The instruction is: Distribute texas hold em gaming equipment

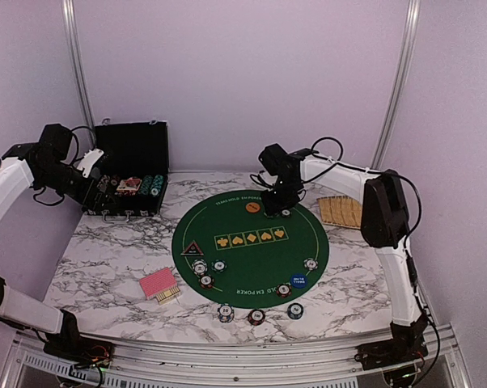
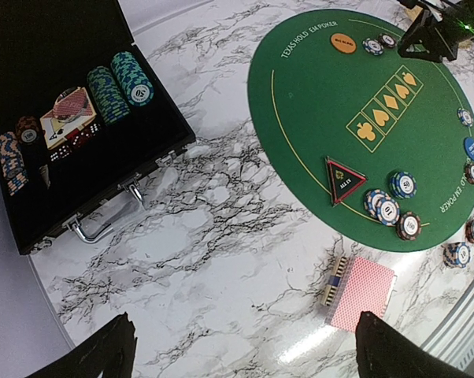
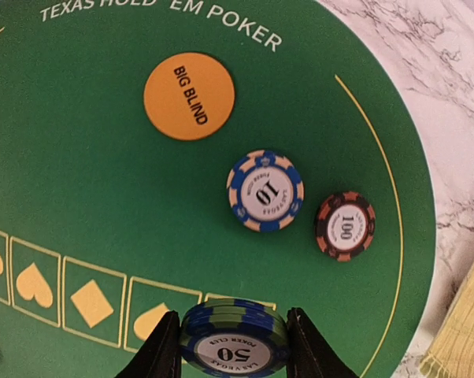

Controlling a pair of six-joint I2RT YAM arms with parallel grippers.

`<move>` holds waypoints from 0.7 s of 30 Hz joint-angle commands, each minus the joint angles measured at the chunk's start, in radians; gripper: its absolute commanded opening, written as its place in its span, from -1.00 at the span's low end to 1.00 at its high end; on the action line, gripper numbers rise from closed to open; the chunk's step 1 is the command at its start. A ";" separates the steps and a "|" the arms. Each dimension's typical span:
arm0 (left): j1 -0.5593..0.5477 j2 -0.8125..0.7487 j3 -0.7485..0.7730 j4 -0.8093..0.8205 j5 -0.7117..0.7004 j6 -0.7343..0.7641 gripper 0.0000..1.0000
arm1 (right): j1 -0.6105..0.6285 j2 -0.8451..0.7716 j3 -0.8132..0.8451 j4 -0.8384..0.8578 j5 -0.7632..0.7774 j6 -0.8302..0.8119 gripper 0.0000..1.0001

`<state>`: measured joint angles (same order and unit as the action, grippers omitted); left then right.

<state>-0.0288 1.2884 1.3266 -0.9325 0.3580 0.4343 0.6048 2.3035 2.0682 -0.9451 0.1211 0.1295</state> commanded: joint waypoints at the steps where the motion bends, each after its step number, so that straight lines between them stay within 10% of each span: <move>1: 0.002 -0.021 0.006 -0.010 -0.006 0.004 0.98 | -0.024 0.085 0.106 0.005 -0.010 -0.005 -0.67; 14: 0.002 -0.015 0.018 -0.011 -0.005 0.005 0.98 | -0.042 0.114 0.016 0.068 -0.028 0.002 -0.69; 21: 0.002 -0.018 0.019 -0.010 -0.009 0.006 0.98 | -0.043 0.119 0.011 0.073 -0.026 0.004 -0.27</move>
<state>-0.0288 1.2884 1.3266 -0.9325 0.3557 0.4347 0.5697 2.4199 2.0758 -0.9020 0.0956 0.1299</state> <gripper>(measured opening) 0.989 0.401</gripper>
